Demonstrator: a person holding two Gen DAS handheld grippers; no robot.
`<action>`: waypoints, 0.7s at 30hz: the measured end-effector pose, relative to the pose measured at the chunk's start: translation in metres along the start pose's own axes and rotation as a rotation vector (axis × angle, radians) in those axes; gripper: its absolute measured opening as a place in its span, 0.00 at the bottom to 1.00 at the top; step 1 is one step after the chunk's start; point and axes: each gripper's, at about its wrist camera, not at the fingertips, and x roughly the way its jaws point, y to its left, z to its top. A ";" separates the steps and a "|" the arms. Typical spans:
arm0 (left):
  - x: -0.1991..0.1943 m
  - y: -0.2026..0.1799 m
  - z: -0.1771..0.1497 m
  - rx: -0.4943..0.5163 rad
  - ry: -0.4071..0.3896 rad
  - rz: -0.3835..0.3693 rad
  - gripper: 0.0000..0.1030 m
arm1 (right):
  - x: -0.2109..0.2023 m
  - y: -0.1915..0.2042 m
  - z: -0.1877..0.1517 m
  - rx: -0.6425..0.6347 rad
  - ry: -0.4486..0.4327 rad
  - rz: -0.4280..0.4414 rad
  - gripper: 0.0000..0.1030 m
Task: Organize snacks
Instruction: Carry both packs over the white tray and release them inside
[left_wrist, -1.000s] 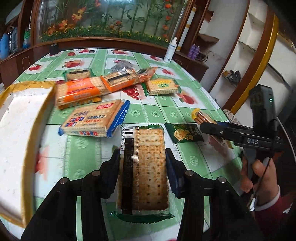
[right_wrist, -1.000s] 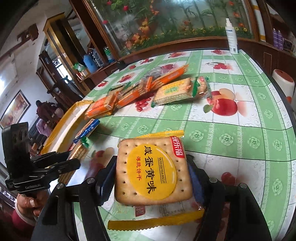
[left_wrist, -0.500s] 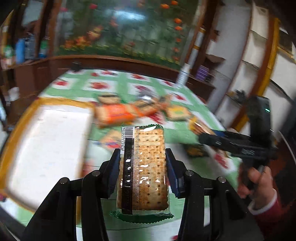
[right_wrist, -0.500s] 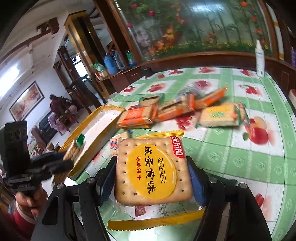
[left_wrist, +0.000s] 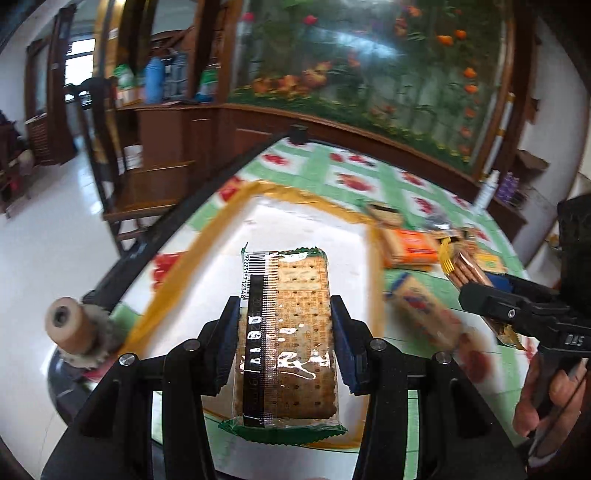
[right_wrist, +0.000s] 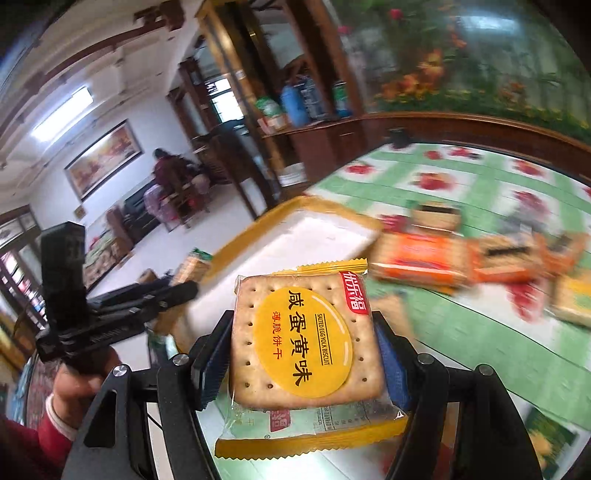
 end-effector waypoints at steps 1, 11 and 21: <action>0.001 0.004 0.000 -0.003 0.000 0.010 0.43 | 0.013 0.007 0.005 -0.003 0.005 0.015 0.69; 0.022 0.029 -0.006 -0.023 0.024 0.072 0.44 | 0.119 0.016 0.034 0.051 0.077 0.019 0.69; 0.037 0.035 -0.005 -0.018 0.068 0.094 0.44 | 0.143 0.020 0.027 0.037 0.109 0.015 0.71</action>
